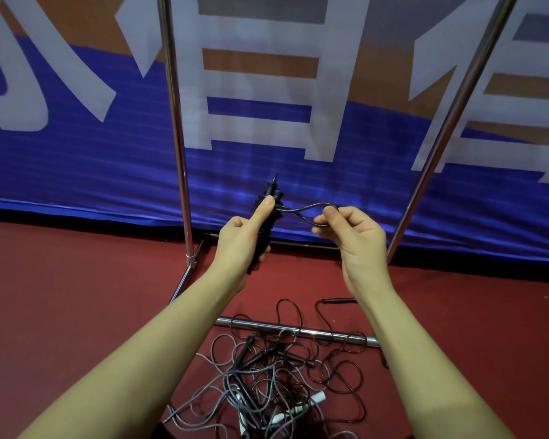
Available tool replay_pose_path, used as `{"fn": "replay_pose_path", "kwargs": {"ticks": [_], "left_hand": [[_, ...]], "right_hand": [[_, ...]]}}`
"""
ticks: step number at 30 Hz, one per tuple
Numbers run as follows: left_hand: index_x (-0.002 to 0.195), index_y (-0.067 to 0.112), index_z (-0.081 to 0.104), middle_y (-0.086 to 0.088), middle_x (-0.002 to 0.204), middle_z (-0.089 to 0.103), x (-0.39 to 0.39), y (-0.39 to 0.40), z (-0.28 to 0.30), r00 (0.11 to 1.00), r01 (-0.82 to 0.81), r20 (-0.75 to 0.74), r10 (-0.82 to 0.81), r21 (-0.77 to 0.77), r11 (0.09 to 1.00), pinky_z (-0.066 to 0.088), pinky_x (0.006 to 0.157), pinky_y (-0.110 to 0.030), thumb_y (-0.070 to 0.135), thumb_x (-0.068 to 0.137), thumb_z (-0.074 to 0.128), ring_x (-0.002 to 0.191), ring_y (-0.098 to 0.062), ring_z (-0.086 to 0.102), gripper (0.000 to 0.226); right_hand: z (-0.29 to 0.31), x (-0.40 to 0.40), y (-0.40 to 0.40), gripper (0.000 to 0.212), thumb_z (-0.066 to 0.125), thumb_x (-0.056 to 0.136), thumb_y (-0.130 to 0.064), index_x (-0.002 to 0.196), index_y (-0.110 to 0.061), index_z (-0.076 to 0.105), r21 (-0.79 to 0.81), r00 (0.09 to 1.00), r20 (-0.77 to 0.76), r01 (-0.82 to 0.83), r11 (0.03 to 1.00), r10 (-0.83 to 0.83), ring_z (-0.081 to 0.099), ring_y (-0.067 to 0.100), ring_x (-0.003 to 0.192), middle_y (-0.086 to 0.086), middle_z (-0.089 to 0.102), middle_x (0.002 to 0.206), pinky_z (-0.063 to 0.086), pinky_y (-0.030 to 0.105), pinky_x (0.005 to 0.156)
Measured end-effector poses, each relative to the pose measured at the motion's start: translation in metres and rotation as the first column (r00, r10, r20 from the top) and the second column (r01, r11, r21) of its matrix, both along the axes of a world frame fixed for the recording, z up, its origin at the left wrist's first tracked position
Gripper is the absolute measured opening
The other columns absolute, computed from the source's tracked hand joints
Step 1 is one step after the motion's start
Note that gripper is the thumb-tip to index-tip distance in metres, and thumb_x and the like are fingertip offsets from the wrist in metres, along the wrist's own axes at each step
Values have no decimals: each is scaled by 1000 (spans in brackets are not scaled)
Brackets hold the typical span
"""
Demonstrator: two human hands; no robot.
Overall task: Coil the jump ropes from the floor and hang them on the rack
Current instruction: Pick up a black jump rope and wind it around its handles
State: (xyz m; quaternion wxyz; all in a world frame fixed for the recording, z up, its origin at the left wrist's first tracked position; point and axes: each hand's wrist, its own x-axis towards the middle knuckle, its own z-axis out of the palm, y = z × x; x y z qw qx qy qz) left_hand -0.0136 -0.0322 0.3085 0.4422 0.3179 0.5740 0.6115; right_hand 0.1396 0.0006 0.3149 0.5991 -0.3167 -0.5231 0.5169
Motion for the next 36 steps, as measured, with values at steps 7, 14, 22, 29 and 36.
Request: {"fn": "replay_pose_path", "kwargs": {"ticks": [7,14,22,29,36], "left_hand": [[104,11,54,-3,54,52,2,-1,2,984,176,34,-176,5,984,29,40,-21,73,59,64,41,-15,41,78],[93,15,39,-1,62,52,9,0,2,898,403,127,-422,148,903,27,40,-17,21,68,76,45,-9,41,45],[78,12,57,2,64,58,7,0,2,943,302,86,-322,189,934,48,60,-28,26,77,67,60,-14,53,17],[109,14,62,3,79,66,17,-3,-6,967,157,-230,-107,213,964,46,59,-19,24,98,51,66,-4,61,19],[106,19,52,0,83,59,22,-4,-4,930,124,-358,-86,85,989,44,44,-23,36,102,36,68,-18,63,24]], "right_hand": [[-3,0,5,12,61,89,-8,78,-11,62,-77,994,-73,74,994,-79,57,10,50,-2,64,59,49,20,55],[-3,-7,8,17,40,100,-14,85,-13,45,-117,958,-267,-143,983,108,69,23,88,4,72,84,54,34,85],[-1,-6,6,21,35,101,-15,81,-15,40,-140,932,-288,-269,953,221,70,16,79,2,73,82,55,29,78],[-9,-5,13,16,42,100,-13,85,-9,48,-59,987,-79,-147,987,142,68,23,101,4,74,94,53,28,82],[-11,-8,9,19,44,99,-9,79,-9,45,-55,982,-44,-188,981,185,67,22,104,7,72,100,54,29,87]]}}
